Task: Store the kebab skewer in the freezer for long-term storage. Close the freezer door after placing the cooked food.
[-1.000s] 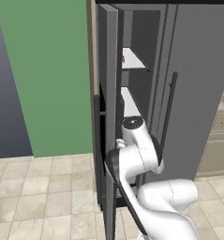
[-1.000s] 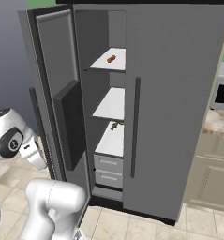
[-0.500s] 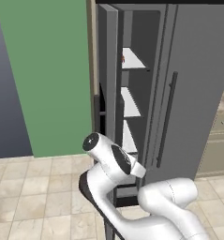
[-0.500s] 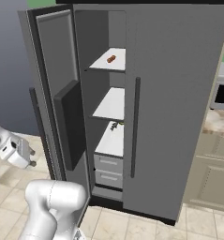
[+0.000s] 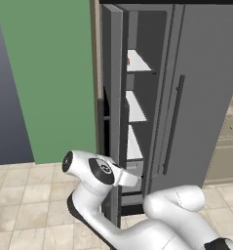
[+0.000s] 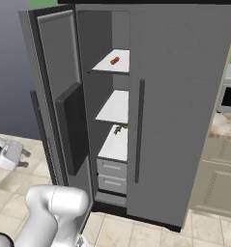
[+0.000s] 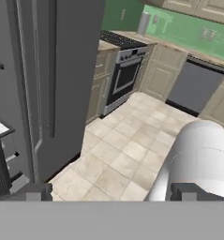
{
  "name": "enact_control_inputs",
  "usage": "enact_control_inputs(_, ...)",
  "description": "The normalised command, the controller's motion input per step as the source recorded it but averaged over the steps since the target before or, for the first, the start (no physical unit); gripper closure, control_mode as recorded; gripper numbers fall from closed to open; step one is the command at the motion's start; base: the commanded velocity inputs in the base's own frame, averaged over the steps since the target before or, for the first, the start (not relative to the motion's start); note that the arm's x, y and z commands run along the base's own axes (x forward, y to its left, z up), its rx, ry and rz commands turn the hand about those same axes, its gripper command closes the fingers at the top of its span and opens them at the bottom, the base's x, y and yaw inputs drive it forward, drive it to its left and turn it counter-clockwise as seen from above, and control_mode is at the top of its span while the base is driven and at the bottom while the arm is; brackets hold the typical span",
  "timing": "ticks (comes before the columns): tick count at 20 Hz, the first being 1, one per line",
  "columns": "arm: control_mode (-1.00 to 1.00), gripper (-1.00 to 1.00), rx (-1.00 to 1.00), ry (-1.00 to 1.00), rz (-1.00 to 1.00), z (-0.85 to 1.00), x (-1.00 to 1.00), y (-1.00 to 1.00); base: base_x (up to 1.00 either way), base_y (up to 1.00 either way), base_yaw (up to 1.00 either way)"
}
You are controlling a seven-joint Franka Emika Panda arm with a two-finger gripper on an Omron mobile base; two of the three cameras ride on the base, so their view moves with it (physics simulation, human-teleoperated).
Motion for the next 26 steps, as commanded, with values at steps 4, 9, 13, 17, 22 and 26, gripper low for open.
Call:
enact_control_inputs(4,-1.0,-1.0,-0.21,-0.04,-0.12,0.0,0.15,0.13,0.0,0.0,0.0)
enact_control_inputs(9,-1.0,-1.0,-0.16,-0.01,-0.09,0.0,0.29,0.03,0.0,0.0,0.0)
enact_control_inputs(13,-1.0,-1.0,-0.1,0.0,-0.04,0.0,0.39,0.0,0.0,0.0,0.0)
enact_control_inputs(17,-1.0,-1.0,-0.08,0.0,0.0,0.0,0.41,0.01,0.0,0.0,0.0)
enact_control_inputs(22,-1.0,-1.0,-0.06,-0.01,0.0,0.0,0.37,0.07,0.0,0.0,0.0)
enact_control_inputs(26,-1.0,-1.0,-0.03,-0.07,0.03,0.0,0.04,0.16,0.0,0.0,0.0)
